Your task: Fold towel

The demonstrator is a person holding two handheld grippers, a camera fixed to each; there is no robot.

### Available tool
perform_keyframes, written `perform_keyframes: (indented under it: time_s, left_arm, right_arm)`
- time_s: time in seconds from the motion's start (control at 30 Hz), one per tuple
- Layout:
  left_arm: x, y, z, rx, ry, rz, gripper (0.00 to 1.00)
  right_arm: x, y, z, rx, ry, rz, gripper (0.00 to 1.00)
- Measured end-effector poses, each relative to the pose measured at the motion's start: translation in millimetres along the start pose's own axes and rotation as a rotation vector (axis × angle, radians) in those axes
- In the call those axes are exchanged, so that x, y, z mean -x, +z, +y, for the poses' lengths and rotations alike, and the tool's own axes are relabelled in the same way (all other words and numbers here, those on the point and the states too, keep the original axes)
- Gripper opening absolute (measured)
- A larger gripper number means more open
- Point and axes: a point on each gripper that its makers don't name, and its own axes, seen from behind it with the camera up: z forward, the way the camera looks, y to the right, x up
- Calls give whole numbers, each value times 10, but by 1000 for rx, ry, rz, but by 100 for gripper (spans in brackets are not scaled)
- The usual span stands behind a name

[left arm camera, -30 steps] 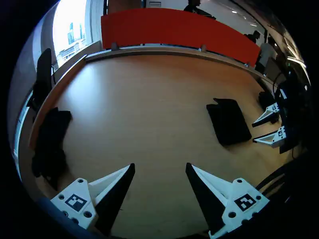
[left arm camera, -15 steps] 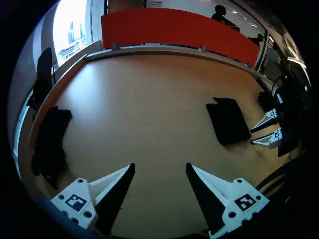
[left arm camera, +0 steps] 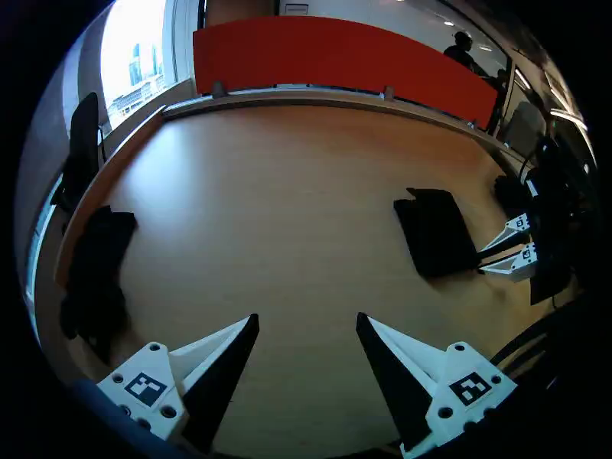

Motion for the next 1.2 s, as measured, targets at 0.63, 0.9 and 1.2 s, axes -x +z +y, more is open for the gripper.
perform_keyframes:
  time_s: [0.63, 0.9, 1.2]
  left_arm:
    - [25, -25, -18, -2, -1, 1, 94]
    - [41, -32, -19, 0, -3, 2, 94]
    - [16, -40, -14, 4, -3, 11, 94]
  right_arm:
    - [21, 42, -13, 9, 16, 1, 8]
    - [-38, -1, 36, 30, 29, 28, 5]
    - [-265, -212, 192, 79, -2, 73, 5]
